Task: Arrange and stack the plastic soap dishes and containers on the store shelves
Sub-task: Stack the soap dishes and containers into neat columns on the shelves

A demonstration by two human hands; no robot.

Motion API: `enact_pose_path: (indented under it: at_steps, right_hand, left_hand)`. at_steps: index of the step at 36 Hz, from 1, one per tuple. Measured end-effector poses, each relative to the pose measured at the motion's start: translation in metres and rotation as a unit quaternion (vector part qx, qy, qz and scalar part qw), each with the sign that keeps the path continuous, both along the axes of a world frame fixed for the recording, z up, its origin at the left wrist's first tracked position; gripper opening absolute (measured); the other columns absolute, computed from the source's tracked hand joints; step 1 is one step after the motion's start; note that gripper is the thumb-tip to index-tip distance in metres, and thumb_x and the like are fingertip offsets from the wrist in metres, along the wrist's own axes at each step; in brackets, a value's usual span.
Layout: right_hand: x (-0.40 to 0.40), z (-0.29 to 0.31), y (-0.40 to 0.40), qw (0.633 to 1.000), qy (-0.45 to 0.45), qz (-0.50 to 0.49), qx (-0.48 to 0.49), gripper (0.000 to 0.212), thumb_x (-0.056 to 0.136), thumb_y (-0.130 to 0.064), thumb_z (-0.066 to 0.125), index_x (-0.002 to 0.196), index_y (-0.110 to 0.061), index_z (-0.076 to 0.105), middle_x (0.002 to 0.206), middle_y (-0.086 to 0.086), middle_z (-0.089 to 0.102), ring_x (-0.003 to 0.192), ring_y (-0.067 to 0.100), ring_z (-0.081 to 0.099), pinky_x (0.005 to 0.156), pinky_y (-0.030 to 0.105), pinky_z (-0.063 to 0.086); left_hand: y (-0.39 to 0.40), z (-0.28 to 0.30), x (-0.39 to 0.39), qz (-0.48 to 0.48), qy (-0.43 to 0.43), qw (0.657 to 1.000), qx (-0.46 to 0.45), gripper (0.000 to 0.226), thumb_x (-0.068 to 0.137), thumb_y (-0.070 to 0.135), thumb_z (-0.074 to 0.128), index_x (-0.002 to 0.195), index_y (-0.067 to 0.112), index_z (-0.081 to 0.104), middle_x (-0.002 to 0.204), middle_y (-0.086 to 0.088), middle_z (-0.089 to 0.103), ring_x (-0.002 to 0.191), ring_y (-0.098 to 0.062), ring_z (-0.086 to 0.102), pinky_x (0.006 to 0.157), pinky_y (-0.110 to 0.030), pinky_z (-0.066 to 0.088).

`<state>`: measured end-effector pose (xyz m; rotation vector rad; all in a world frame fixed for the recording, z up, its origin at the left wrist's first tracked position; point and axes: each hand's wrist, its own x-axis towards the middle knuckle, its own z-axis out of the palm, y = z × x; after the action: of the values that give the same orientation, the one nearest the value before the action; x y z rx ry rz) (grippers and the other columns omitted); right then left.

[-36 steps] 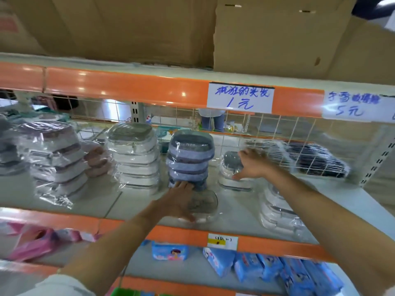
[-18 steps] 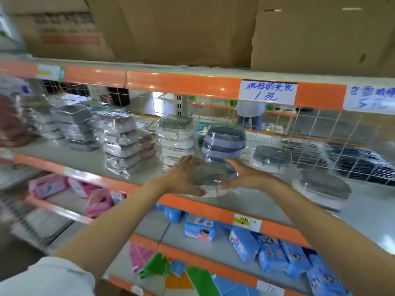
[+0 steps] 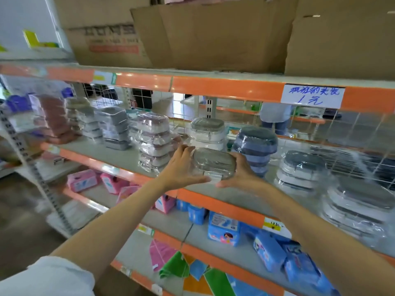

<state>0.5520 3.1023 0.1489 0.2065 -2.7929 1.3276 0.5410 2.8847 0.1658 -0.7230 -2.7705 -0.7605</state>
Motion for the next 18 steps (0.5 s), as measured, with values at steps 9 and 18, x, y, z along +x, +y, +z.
enact_pose_path:
  at_steps: [9, 18]
  right_hand:
    - [-0.029, 0.001, -0.022, 0.996, 0.009, -0.022, 0.087, 0.108, 0.054, -0.042, 0.089, 0.140, -0.020, 0.026, 0.130, 0.001, 0.038, 0.124, 0.018, 0.037, 0.103, 0.035, 0.038]
    - [-0.046, 0.018, -0.053, 0.998, -0.030, -0.046, 0.039, 0.138, 0.027, -0.078, 0.078, 0.141, -0.021, 0.024, 0.137, -0.001, 0.033, 0.130, 0.015, 0.035, 0.109, 0.041, 0.036]
  left_hand:
    - [-0.023, 0.001, -0.052, -0.055, -0.019, 0.998, -0.036, 0.102, 0.066, 0.062, 0.075, 0.141, 0.009, 0.031, 0.142, -0.008, 0.034, 0.133, -0.023, 0.030, 0.106, -0.030, 0.027]
    - [-0.063, 0.017, -0.089, -0.112, 0.019, 0.993, 0.024, 0.104, 0.052, 0.084, 0.056, 0.131, 0.018, 0.037, 0.126, 0.003, 0.043, 0.115, -0.015, 0.044, 0.098, -0.037, 0.041]
